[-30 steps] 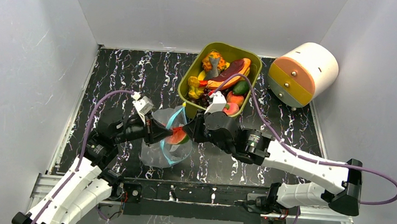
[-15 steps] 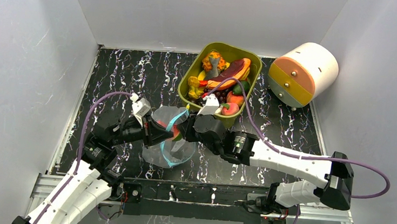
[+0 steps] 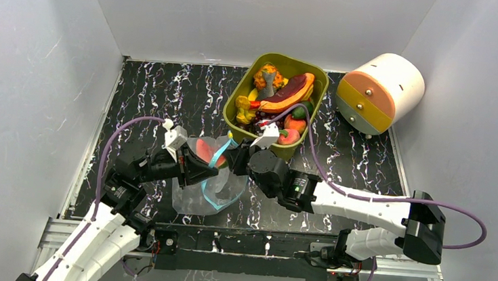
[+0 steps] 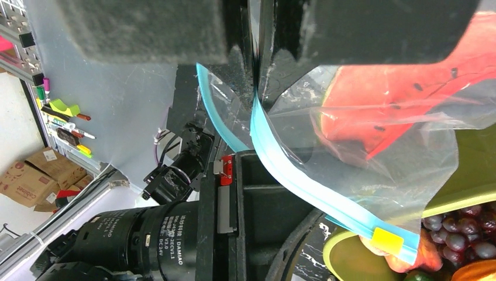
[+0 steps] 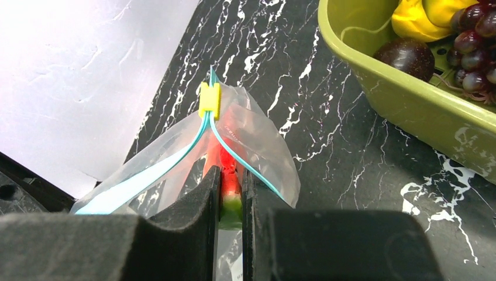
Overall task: Place the food in the zip-top bag and seal the zipper
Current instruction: Place the fake fruit in the zipper food storage bag.
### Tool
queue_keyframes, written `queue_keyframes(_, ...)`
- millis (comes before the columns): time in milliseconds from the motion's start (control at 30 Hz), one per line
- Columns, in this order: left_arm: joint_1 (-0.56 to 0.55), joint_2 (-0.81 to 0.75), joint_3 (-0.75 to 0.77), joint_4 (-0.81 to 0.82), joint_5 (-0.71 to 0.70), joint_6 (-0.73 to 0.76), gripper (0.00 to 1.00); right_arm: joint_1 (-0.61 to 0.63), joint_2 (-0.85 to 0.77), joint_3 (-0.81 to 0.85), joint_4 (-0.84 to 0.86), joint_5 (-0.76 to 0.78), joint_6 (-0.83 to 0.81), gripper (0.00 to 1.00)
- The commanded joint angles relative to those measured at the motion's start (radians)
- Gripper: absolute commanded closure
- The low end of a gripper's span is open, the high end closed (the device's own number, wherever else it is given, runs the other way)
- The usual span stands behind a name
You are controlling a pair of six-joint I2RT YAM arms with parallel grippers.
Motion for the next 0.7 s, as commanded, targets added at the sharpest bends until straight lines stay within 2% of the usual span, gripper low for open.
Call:
queue_keyframes(0, 0.003, -0.001, -0.011, 0.044, 0.052, -0.003, 1.0, 0.003, 0.006, -0.022, 0.166, 0.012, -0.009, 1.0)
queue_keyframes(100, 0.003, 0.007, -0.011, 0.044, 0.053, -0.003, 1.0, 0.003, 0.015, -0.032, 0.192, 0.013, 0.002, 0.98)
queue_keyframes(433, 0.003, 0.021, 0.005, -0.012, -0.029, 0.013, 1.0, 0.002, -0.005, -0.025, 0.071, 0.061, 0.0, 0.65)
queue_keyframes(667, 0.003, 0.031, 0.012, -0.035, -0.062, 0.027, 1.0, 0.003, -0.096, -0.021, -0.065, 0.009, -0.002, 0.59)
